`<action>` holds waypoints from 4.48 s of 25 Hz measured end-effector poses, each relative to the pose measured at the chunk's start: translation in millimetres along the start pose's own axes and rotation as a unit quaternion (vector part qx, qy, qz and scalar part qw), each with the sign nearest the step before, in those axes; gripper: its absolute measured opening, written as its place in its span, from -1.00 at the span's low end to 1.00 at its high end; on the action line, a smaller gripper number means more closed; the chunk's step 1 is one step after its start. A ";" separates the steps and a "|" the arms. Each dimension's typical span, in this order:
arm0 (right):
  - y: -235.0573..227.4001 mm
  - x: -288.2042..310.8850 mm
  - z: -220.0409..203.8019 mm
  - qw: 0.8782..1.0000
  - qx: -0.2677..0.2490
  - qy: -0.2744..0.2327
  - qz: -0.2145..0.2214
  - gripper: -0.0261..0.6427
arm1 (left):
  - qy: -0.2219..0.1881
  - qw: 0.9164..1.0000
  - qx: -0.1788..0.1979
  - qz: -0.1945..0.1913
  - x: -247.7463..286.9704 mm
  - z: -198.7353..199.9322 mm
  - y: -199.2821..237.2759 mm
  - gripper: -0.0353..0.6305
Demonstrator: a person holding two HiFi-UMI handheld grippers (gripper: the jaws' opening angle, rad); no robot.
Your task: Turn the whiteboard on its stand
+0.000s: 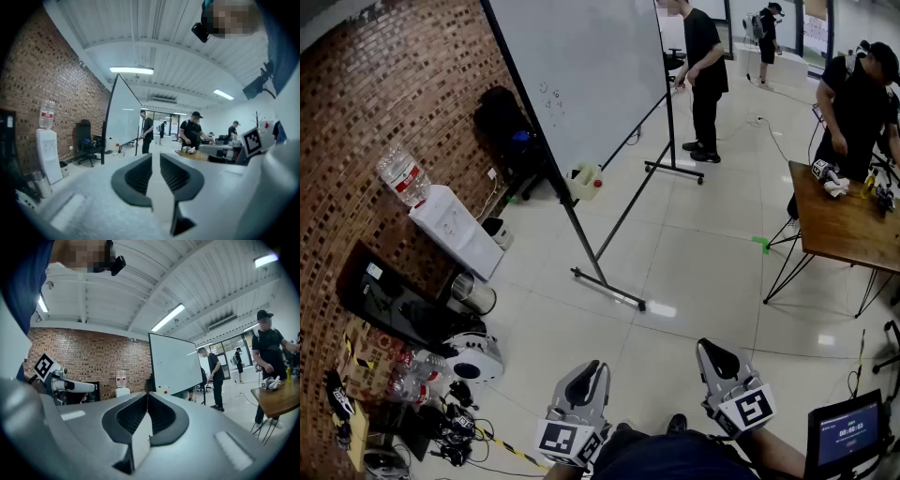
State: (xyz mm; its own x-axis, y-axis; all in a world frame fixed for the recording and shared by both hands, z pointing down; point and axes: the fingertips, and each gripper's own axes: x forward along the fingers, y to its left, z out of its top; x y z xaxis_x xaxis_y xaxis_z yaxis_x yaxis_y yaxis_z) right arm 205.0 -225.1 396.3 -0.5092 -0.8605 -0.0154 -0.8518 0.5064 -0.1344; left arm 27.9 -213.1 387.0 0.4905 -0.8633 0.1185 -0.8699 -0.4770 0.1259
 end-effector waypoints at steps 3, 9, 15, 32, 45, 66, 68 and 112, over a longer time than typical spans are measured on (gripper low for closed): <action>-15.2 3.4 -1.5 1.000 0.001 0.000 -0.003 -0.89 | -0.001 1.000 -0.001 0.014 11.2 4.0 8.0 -0.67; -39.8 31.6 -2.7 1.000 0.002 0.013 -0.006 -0.89 | 0.000 1.000 -0.002 0.015 38.3 -2.6 32.6 -0.68; -67.7 78.8 -11.1 0.999 -0.008 0.031 -0.022 -0.89 | -0.010 1.000 -0.014 0.016 89.9 2.3 72.5 -0.68; -150.8 255.6 21.3 0.997 -0.040 0.042 -0.052 -0.89 | -0.027 0.999 0.010 0.028 255.1 56.9 241.4 -0.44; -217.8 400.0 34.8 0.998 -0.024 0.032 0.054 -0.89 | -0.019 0.993 0.044 0.109 366.3 115.0 342.3 -0.13; -180.3 574.5 55.7 0.990 0.050 0.021 0.132 -0.39 | 0.004 0.996 0.068 0.063 439.0 106.9 364.9 -0.08; -179.9 570.4 51.4 0.990 0.061 0.021 0.125 -0.39 | 0.002 0.995 0.078 0.060 441.0 106.2 355.5 -0.27; -152.3 416.8 7.0 0.985 0.090 0.053 0.141 -0.52 | -0.023 0.994 0.072 0.077 306.2 85.1 288.3 -0.40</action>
State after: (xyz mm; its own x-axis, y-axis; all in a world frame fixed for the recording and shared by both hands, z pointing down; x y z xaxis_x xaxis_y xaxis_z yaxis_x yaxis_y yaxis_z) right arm 123.3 -661.3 403.4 -0.7401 -0.6720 0.0243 -0.6440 0.6979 -0.3134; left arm -77.1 -629.0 375.7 0.3518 -0.9326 0.0805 -0.9343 -0.3551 -0.0322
